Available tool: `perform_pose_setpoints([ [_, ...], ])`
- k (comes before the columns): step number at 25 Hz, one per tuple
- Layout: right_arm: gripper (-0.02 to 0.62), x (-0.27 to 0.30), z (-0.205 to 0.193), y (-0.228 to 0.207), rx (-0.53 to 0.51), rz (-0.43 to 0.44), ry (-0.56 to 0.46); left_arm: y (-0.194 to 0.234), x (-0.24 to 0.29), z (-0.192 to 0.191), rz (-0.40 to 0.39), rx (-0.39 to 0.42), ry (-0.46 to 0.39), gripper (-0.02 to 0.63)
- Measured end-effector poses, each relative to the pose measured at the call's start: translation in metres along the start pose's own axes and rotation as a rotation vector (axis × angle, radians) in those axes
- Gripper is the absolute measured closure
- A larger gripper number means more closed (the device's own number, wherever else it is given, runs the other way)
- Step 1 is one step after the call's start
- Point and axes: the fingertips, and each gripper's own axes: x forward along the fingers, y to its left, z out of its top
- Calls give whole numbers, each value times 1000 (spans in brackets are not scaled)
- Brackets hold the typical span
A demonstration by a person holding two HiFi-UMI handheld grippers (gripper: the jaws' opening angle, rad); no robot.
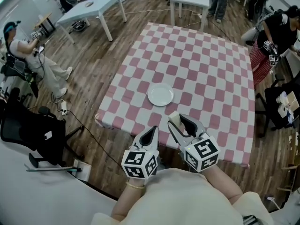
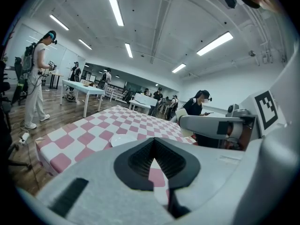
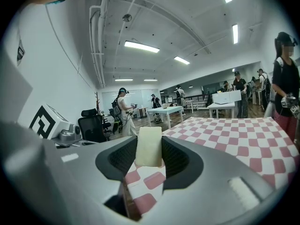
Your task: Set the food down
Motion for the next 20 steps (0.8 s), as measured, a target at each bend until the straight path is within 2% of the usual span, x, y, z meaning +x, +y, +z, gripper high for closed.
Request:
perform_pose_setpoints([
  [20, 426, 76, 13, 1, 8, -59, 3, 69, 28, 31, -60, 5, 16, 606],
])
